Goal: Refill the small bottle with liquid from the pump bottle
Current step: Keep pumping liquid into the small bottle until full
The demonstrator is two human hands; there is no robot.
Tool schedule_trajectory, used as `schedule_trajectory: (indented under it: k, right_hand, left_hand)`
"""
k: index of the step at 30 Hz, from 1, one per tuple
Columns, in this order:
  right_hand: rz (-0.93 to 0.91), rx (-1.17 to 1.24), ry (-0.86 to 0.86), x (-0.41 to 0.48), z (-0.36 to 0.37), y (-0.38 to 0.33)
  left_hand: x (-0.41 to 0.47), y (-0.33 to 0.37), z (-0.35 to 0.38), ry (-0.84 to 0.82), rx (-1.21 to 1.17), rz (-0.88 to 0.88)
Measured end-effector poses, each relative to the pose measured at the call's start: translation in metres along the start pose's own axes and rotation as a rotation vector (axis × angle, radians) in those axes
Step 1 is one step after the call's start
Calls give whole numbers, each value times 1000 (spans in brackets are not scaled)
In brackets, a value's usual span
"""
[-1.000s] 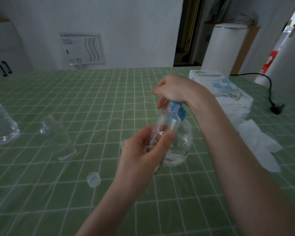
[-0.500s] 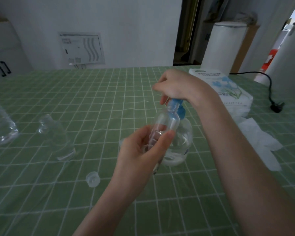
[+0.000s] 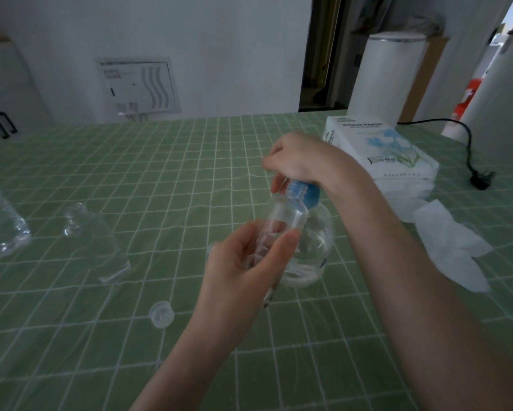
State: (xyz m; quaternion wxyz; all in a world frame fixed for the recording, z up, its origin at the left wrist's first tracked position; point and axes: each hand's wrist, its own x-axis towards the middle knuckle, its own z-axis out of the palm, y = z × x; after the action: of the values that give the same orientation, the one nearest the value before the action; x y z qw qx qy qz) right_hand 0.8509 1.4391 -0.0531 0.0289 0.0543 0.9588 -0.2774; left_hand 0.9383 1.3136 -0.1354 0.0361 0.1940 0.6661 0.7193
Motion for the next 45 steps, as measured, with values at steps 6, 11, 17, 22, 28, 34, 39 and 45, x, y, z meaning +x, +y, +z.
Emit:
schedule_trajectory:
  k: [6,11,17,22,28,34,39,45]
  right_hand:
    - [-38,-27,57,-1,-9,-5]
    - [-40,12,11,-1,-7,-6]
    - [-15,19,-12,-2,-1,-1]
    - [-32,10,11,-3,-6,-3]
    - [-42,-29,20,1,-10,-7]
    - [-26,-10,-11,2,-4,-3]
    - [-14,6,-29,1,1,1]
    - [-44,-13,12,0,-7,-4]
  left_hand:
    - [1,3,2,-9,-33,10]
    - [1,3,3,19,-21,32]
    - [0,3,2,22,23,36]
    - [0,4,3,10,9,22]
    - [1,7,3,12,13,49]
    - [0,4,3,21,16,40]
    - [0,2,4,37,28,36]
    - [1,0,4,10,20,25]
